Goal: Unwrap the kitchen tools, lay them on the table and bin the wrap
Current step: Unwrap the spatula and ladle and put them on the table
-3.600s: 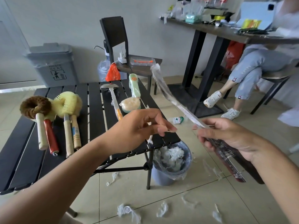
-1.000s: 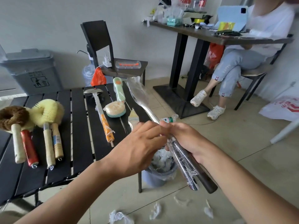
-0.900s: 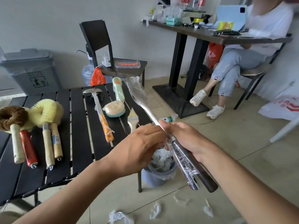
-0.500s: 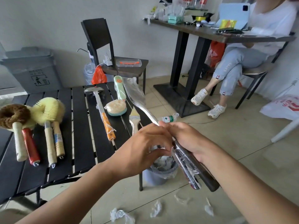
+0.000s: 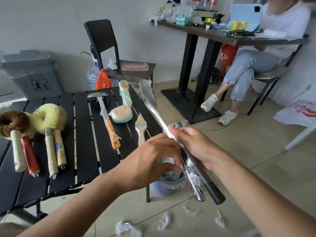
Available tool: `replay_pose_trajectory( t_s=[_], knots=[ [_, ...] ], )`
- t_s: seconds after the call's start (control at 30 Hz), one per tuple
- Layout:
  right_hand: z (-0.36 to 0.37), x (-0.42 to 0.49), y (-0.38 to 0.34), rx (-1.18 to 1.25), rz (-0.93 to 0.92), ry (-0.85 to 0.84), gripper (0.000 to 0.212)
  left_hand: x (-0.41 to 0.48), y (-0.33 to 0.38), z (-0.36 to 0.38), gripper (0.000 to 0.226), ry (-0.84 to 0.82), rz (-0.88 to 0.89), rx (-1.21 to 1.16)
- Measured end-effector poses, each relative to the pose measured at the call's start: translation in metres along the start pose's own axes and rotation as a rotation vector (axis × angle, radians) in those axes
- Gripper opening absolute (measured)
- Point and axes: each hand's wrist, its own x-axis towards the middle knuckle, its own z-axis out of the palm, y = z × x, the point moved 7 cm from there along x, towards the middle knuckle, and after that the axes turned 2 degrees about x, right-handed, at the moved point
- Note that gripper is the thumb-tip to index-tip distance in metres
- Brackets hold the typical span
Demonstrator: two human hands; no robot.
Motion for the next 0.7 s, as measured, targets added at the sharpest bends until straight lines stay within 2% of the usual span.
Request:
replay_pose_trajectory(
  t_s=[0.13,0.23,0.57,0.7],
  knots=[
    [-0.006,-0.001,-0.005,-0.024,-0.011,0.043,0.036,-0.004,-0.006,0.001,0.010,-0.063,-0.047,-0.159],
    [-0.005,0.000,-0.006,-0.003,-0.020,0.029,0.037,-0.005,-0.009,-0.001,0.012,-0.078,-0.081,-0.189],
    [-0.007,0.000,-0.008,0.050,-0.031,0.008,0.048,-0.007,-0.004,-0.006,0.006,-0.167,0.057,0.094],
    [-0.014,0.000,-0.016,0.076,-0.089,0.085,0.047,-0.011,-0.010,-0.015,0.004,-0.047,0.060,0.203]
  ],
)
